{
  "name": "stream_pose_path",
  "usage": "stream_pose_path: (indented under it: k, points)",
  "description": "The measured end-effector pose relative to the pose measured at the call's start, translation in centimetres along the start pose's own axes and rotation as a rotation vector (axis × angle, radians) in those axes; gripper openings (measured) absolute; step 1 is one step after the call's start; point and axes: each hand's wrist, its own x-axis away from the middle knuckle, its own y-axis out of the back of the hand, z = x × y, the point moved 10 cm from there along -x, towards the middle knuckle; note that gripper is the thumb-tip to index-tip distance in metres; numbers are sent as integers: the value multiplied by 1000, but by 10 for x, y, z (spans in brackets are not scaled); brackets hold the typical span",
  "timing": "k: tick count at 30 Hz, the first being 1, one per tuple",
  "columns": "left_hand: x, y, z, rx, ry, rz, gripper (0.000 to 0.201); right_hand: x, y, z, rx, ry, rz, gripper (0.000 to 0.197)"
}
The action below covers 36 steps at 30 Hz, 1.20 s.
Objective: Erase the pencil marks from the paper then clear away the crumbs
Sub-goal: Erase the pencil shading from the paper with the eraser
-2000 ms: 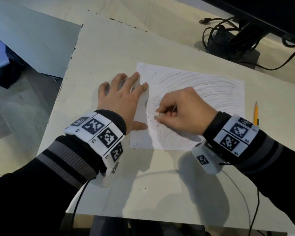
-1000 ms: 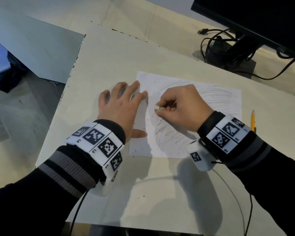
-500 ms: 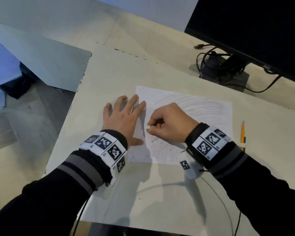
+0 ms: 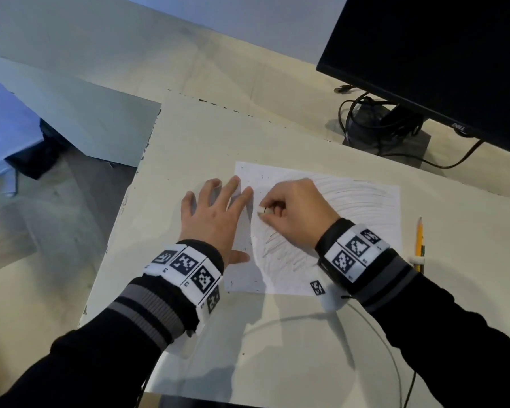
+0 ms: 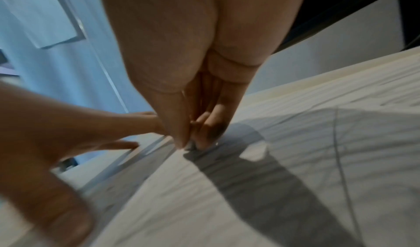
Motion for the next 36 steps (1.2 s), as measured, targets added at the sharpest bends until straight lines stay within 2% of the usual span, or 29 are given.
stream_pose_path:
  k: [3,8,12,16,21,25,30,33,36]
  points:
    - [1,1,0,-5,8,6,118,5,-10,8,-4,18,121,3]
    - [0,5,-2,-44,31,37,117,-18,24,-22,-34,-104,-131,5]
    - [-5,10,-7,-140,35,45,122,-10,8,-11,-25,-53,-21,6]
    - [-7,14,-12,-231,17,61,122,-28,30,-27,-14,-110,-126,6]
    - [-12,14,-21,-311,-67,81,124,-21,12,-13,10,-40,34,7]
    - [-15,8,-22,-210,-118,141,123,-36,33,-28,0,-106,-69,7]
    - [-17,5,-20,-163,-117,143,127,-26,18,-21,-22,-61,0,7]
    - [-18,5,-21,-155,-125,148,126,-35,37,-34,-31,-117,-122,5]
    - [-18,5,-20,-131,-123,138,126,-31,25,-20,1,-38,-77,9]
